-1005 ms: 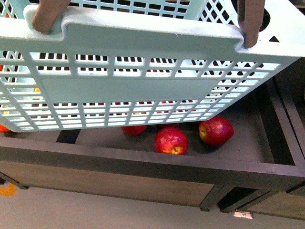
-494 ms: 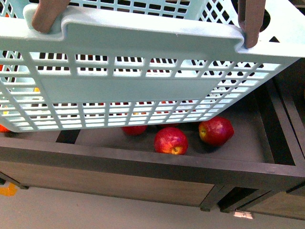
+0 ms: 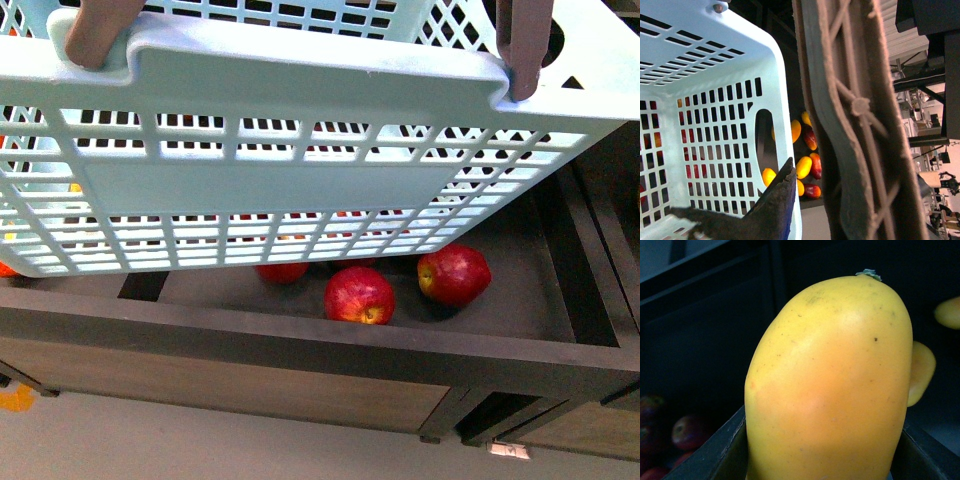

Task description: Pick mango and avocado into basket

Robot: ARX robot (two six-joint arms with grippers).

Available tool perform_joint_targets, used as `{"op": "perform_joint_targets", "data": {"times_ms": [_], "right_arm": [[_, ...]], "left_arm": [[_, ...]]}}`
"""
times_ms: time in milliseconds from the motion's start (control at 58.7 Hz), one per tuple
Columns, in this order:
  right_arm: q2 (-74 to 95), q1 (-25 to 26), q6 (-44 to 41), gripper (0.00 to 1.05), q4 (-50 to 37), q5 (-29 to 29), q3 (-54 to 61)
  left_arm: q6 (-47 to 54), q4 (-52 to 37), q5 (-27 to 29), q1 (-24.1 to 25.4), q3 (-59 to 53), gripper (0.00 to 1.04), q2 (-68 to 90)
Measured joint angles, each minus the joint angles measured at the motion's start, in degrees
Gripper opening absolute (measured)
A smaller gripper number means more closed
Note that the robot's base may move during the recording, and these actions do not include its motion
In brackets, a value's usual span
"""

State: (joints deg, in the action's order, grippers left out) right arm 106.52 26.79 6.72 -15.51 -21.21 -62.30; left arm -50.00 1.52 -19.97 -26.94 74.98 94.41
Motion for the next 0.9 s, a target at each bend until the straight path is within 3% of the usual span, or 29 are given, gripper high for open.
{"op": "perform_joint_targets", "data": {"times_ms": [255,613,903], "right_arm": [[-21.7,-15.8,3.8,0.63,-1.0,-2.4,8.7],[-26.3,-37.1,5.9,0.63,-1.1,3.4,11.5],[-26.0,-46.3,5.9,0.63,-0.1,5.5,13.6]], "left_arm": [[0.0,0.0,-0.1,0.0,0.0,0.27,0.0],[0.0,0.0,0.0,0.0,0.0,0.27,0.0],[0.0,0.0,0.0,0.0,0.0,0.27,0.0]]}}
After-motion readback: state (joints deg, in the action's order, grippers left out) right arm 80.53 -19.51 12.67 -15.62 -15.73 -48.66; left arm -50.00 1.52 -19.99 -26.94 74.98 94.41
